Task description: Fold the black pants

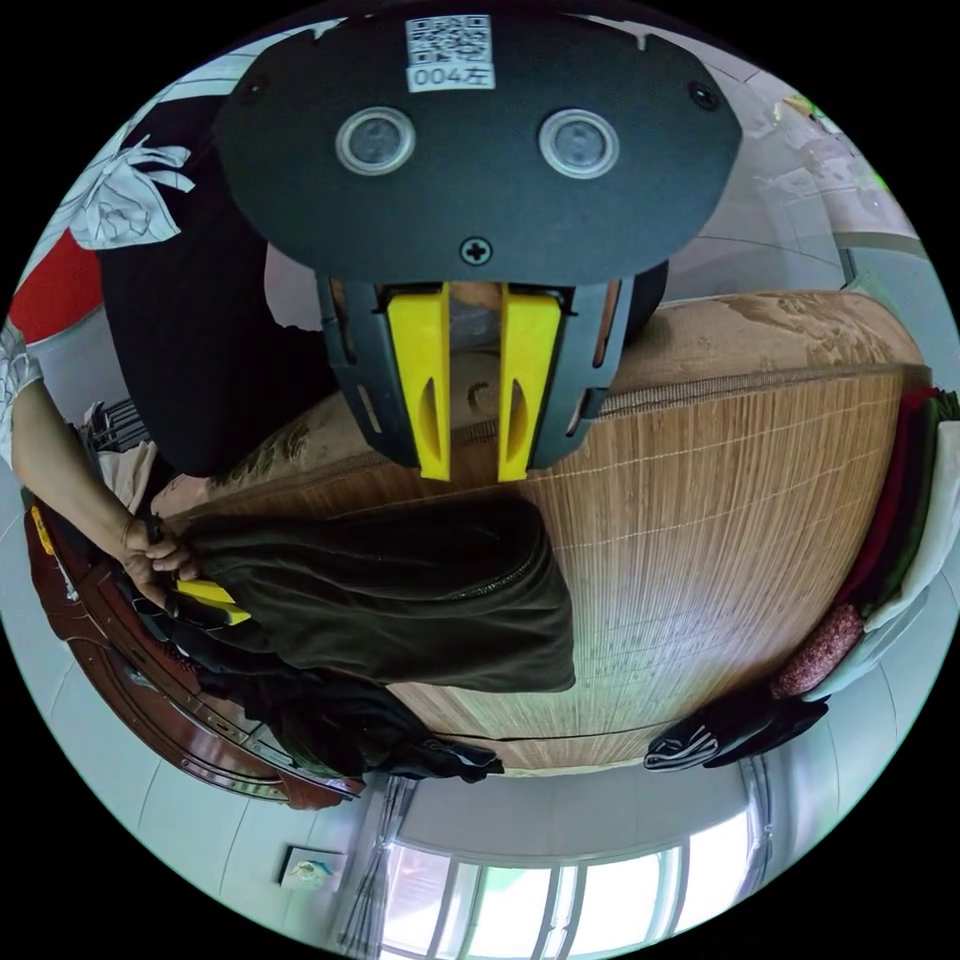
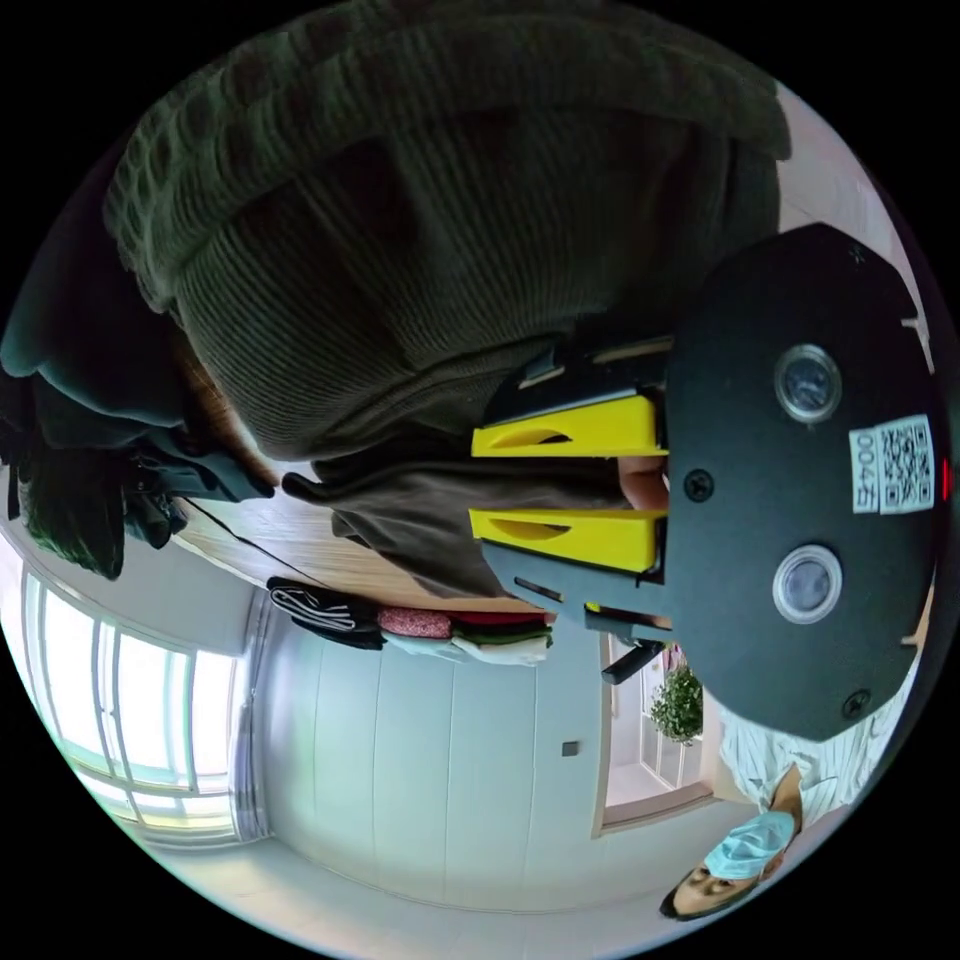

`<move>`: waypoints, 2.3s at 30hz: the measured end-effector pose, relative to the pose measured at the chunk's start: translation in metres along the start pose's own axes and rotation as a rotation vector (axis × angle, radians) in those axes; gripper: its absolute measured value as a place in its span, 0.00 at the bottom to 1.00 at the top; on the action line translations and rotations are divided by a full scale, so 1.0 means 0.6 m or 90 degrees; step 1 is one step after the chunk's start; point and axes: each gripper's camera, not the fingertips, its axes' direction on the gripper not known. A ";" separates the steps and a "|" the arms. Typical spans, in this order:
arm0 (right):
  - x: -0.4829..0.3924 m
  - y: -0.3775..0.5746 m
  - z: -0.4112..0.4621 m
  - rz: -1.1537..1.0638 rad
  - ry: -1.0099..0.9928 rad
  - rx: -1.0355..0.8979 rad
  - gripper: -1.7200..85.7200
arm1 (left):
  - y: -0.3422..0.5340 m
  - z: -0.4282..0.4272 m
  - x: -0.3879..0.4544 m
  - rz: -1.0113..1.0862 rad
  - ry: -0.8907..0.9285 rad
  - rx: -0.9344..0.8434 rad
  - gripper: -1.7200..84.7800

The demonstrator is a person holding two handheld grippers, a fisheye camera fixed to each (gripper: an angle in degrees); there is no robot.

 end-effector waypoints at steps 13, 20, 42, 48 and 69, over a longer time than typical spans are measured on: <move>-0.331 -0.090 0.004 -0.138 0.016 -0.045 0.07 | 0.060 -0.006 0.052 0.142 -0.023 0.097 0.05; -0.641 -0.127 0.016 -0.223 0.060 -0.047 0.07 | 0.063 0.017 0.166 0.301 -0.086 0.150 0.04; -0.914 -0.183 0.043 -0.290 0.090 -0.036 0.04 | -0.140 0.137 0.109 0.111 -0.272 0.003 0.04; -0.793 -0.180 0.041 -0.206 0.076 -0.040 0.04 | -0.106 0.115 0.110 0.166 -0.236 0.037 0.04; -0.961 -0.127 0.233 -0.262 0.029 -0.080 0.06 | -0.013 -0.104 0.042 0.155 -0.123 0.161 0.03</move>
